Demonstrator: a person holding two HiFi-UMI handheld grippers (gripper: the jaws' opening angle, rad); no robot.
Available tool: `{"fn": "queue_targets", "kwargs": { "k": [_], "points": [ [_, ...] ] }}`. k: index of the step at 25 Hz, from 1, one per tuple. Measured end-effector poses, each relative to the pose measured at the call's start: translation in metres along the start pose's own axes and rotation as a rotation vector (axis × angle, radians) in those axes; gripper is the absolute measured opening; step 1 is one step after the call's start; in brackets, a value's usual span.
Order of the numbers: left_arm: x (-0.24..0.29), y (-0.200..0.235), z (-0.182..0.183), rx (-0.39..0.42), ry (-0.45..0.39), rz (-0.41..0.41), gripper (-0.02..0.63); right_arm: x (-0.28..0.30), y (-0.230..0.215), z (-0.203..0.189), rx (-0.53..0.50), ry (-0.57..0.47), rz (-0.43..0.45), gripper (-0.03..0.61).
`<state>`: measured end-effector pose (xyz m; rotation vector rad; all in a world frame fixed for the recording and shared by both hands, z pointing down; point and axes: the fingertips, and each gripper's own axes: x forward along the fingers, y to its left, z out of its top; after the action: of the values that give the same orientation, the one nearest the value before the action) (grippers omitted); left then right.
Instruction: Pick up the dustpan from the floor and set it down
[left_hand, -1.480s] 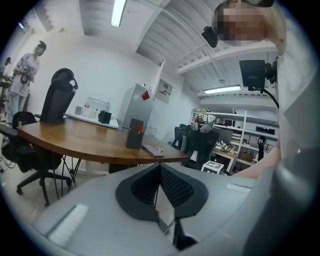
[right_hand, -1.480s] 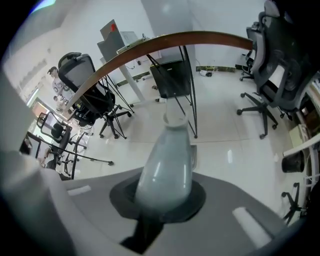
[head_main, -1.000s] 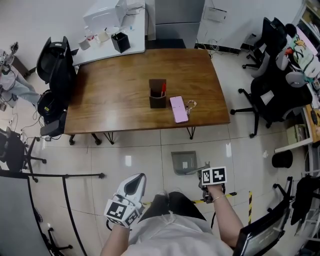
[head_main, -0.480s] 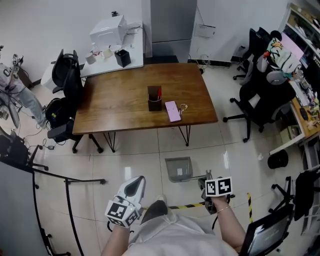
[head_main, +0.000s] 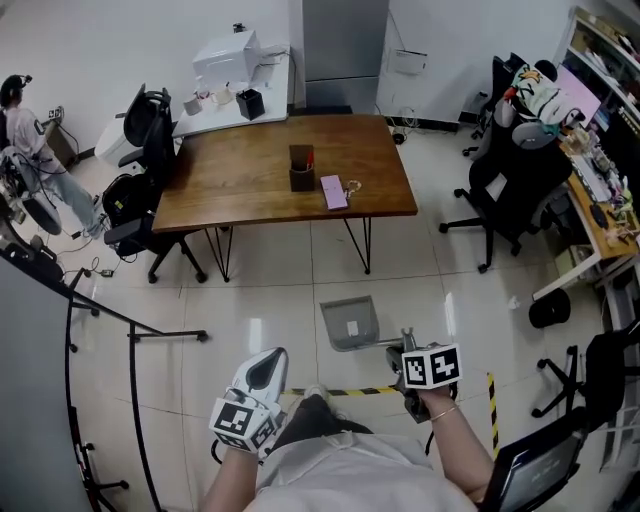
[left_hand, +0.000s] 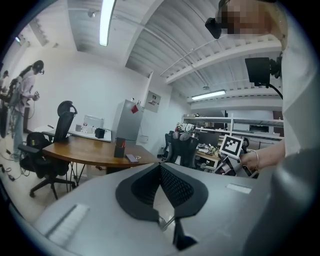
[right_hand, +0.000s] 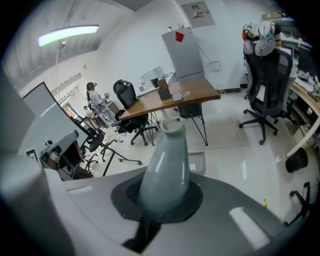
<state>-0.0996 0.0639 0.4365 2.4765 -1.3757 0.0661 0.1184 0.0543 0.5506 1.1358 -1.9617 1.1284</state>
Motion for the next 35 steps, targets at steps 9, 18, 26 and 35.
{"fn": "queue_targets", "kwargs": {
  "k": [9, 18, 26, 35],
  "points": [
    [-0.032, -0.015, 0.004, -0.021, -0.036, -0.008, 0.014, -0.027, 0.015, -0.039, 0.005, -0.020, -0.006, 0.003],
    [-0.042, -0.029, 0.018, 0.045, -0.066, -0.036, 0.014, -0.028, 0.019, -0.052, 0.008, -0.005, 0.007, 0.003],
    [-0.037, -0.022, 0.018, 0.002, -0.108, 0.027, 0.014, -0.026, 0.006, -0.046, -0.002, -0.004, 0.020, 0.003],
    [-0.008, -0.003, 0.005, -0.008, -0.041, 0.059, 0.014, -0.006, -0.012, -0.016, -0.011, 0.009, 0.034, 0.003]
  ]
}}
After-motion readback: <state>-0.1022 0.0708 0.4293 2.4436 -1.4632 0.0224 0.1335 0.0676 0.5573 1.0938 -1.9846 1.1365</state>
